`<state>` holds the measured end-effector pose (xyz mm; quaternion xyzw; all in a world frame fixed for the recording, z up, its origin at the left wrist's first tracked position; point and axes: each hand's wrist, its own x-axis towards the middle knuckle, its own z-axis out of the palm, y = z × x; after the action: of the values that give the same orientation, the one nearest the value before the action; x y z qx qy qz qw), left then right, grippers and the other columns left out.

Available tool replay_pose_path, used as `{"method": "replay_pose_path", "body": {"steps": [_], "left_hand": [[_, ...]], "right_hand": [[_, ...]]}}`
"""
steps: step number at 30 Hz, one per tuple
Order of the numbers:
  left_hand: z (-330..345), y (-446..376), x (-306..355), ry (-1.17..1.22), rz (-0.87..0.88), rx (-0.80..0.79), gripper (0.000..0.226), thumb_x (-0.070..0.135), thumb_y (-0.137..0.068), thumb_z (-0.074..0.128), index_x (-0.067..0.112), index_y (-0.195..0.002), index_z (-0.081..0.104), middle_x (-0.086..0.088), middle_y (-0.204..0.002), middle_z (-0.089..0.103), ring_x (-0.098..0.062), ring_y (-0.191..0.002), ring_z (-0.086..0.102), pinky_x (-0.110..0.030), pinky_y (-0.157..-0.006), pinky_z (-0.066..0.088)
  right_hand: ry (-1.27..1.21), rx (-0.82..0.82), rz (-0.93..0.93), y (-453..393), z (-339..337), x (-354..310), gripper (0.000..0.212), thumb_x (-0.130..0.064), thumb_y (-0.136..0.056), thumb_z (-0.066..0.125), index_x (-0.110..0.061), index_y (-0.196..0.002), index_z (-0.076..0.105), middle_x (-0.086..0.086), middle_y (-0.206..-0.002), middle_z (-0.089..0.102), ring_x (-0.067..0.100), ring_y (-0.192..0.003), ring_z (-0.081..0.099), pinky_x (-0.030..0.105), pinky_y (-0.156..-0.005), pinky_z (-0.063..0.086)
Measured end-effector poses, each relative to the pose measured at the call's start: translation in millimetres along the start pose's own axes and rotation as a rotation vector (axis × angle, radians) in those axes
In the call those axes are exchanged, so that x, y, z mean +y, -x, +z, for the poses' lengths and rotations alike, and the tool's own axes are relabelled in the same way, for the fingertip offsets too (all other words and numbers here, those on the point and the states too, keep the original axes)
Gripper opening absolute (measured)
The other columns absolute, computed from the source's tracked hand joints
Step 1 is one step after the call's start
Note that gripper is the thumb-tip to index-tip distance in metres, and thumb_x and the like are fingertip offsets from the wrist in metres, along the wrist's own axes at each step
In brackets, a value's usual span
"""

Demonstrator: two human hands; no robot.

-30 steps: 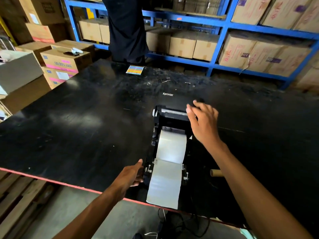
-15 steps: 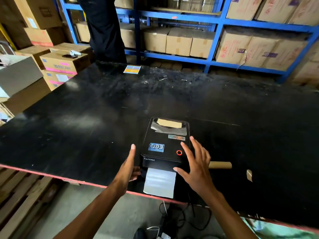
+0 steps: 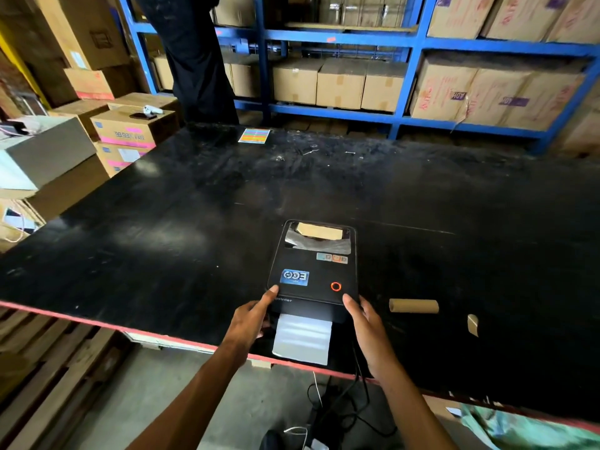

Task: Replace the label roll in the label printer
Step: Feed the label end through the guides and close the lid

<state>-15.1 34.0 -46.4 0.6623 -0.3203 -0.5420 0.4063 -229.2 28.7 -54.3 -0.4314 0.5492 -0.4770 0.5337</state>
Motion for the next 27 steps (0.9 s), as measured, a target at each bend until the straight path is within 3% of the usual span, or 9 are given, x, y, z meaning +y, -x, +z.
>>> {"method": "replay_pose_path", "body": {"steps": [3,7,11,13,17,23,27], "left_hand": [[0.3,-1.3,-2.6,-0.003,0.02,0.025,0.052,0.063,-0.074,0.062,0.013,-0.081,0.073,-0.002,-0.081,0.078,-0.024,-0.086,0.071,-0.029,-0.066,0.051],[2.1,-3.3,-5.3,0.003,0.016,0.018,0.054,0.07,-0.065,0.064,0.017,-0.072,0.073,0.01,-0.068,0.077,-0.017,-0.078,0.072,-0.025,-0.06,0.049],[2.8,-7.3,-9.0,-0.025,0.022,0.067,0.074,0.079,-0.053,0.064,0.01,-0.076,0.076,-0.004,-0.079,0.078,-0.027,-0.087,0.071,-0.044,-0.087,0.054],[2.9,-8.6,-10.8,-0.032,0.039,0.083,0.074,0.08,-0.054,0.062,0.011,-0.075,0.076,-0.007,-0.082,0.078,-0.029,-0.088,0.07,-0.048,-0.093,0.051],[4.3,-10.4,-13.6,-0.028,0.075,0.079,0.063,0.074,-0.063,0.063,0.014,-0.079,0.076,-0.007,-0.088,0.077,-0.028,-0.089,0.07,-0.05,-0.095,0.051],[5.3,-9.7,-15.3,-0.009,0.106,0.079,0.056,0.07,-0.067,0.062,0.017,-0.072,0.075,-0.001,-0.08,0.077,-0.025,-0.084,0.069,-0.044,-0.09,0.051],[5.2,-9.8,-15.3,-0.002,0.101,0.093,0.068,0.079,-0.055,0.061,0.014,-0.071,0.074,-0.003,-0.079,0.076,-0.027,-0.084,0.068,-0.043,-0.086,0.052]], "right_hand": [[-0.057,0.032,-0.025,-0.5,3.0,4.9,0.016,-0.022,-0.092,0.055,-0.022,-0.105,0.064,-0.014,-0.104,0.068,-0.014,-0.088,0.063,0.0,-0.068,0.044],[-0.076,0.086,-0.053,-0.7,7.2,9.7,0.023,-0.024,-0.092,0.054,-0.018,-0.113,0.062,-0.013,-0.102,0.066,-0.015,-0.085,0.062,-0.001,-0.066,0.043],[-0.082,0.11,-0.086,-1.4,9.3,12.0,0.024,-0.02,-0.093,0.054,-0.015,-0.115,0.062,-0.009,-0.102,0.066,-0.017,-0.084,0.061,-0.002,-0.066,0.043],[-0.085,0.11,-0.088,-2.1,9.0,12.2,0.022,-0.019,-0.093,0.053,-0.015,-0.113,0.062,-0.006,-0.103,0.067,-0.013,-0.086,0.062,-0.001,-0.067,0.043],[-0.079,0.095,-0.089,-2.1,9.1,12.5,0.029,-0.022,-0.093,0.052,-0.012,-0.12,0.06,-0.001,-0.111,0.067,-0.002,-0.098,0.059,0.0,-0.07,0.045],[-0.072,0.095,-0.075,0.2,9.8,11.4,0.021,-0.026,-0.093,0.053,-0.021,-0.111,0.062,-0.007,-0.106,0.068,-0.007,-0.094,0.06,0.001,-0.069,0.046],[-0.063,0.081,-0.061,2.0,8.8,10.6,0.023,-0.031,-0.093,0.053,-0.025,-0.113,0.061,-0.01,-0.105,0.067,-0.006,-0.096,0.06,0.002,-0.067,0.047]]}}
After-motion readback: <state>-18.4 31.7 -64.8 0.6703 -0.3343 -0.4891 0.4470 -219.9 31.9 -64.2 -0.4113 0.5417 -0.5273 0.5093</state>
